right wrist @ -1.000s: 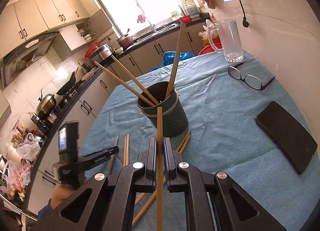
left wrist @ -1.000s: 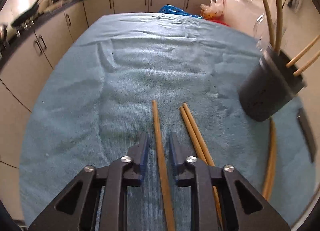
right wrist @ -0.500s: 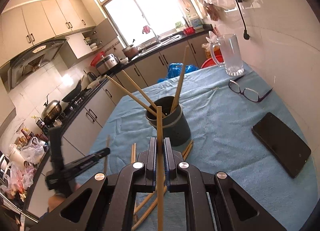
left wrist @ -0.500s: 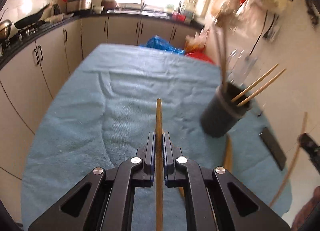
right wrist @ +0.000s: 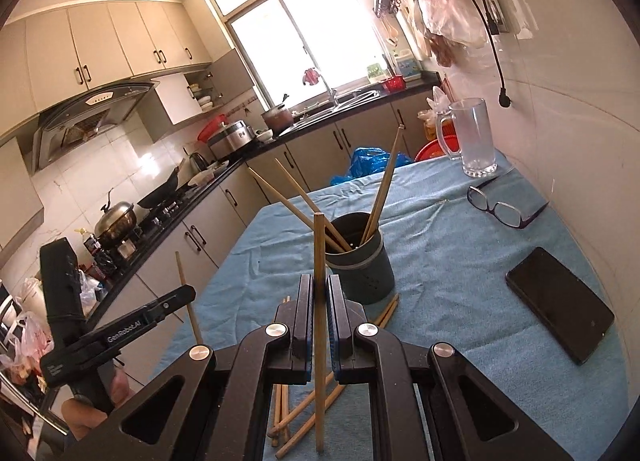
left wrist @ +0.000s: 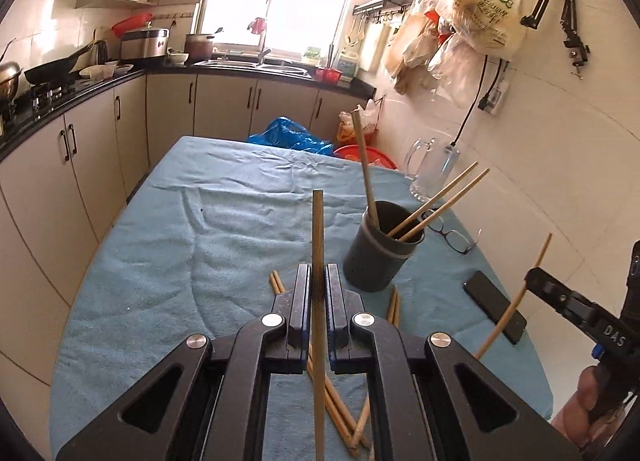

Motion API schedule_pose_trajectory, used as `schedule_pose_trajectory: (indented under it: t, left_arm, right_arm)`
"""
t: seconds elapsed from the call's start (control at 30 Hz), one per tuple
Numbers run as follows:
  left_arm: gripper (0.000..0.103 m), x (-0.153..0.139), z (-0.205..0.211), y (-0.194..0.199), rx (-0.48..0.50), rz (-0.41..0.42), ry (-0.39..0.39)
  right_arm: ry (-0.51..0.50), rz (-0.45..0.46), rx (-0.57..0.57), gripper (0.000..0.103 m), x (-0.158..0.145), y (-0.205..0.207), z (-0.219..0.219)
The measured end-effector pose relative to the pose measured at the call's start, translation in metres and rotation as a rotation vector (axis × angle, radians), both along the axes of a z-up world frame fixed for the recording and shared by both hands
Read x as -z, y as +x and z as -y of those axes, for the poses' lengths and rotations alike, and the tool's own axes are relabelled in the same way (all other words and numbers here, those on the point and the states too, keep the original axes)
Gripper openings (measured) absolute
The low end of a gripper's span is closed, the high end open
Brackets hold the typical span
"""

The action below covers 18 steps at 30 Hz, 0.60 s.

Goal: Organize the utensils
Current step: 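Carry both upright chopsticks toward the black cup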

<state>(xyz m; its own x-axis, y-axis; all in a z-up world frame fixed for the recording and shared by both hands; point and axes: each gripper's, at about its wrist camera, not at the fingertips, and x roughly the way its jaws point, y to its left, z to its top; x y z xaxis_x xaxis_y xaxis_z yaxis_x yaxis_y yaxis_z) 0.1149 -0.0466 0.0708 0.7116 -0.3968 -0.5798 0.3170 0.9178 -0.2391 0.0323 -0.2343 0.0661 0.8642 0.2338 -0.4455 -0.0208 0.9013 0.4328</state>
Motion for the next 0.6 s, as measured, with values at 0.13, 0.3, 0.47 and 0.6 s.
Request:
schedule_pose_trajectory:
  t: [0.13,0.3,0.47,0.6]
  left_arm:
    - [0.006,-0.006,0.001,-0.007,0.005,0.018,-0.003]
    - [0.006,-0.011,0.001,-0.011,0.017,0.030,-0.011]
    - [0.006,-0.016,0.000,-0.014,0.018,0.040,-0.021]
    - [0.006,-0.018,-0.001,-0.016,0.017,0.047,-0.029]
  right_arm:
    - [0.002,0.000,-0.004,0.007,0.000,-0.001,-0.001]
    - [0.003,0.003,-0.007,0.007,0.000,-0.001,-0.001]
    - [0.002,0.010,-0.010,0.007,-0.003,-0.002,-0.003]
    - [0.003,0.018,-0.011,0.007,-0.005,-0.003,-0.002]
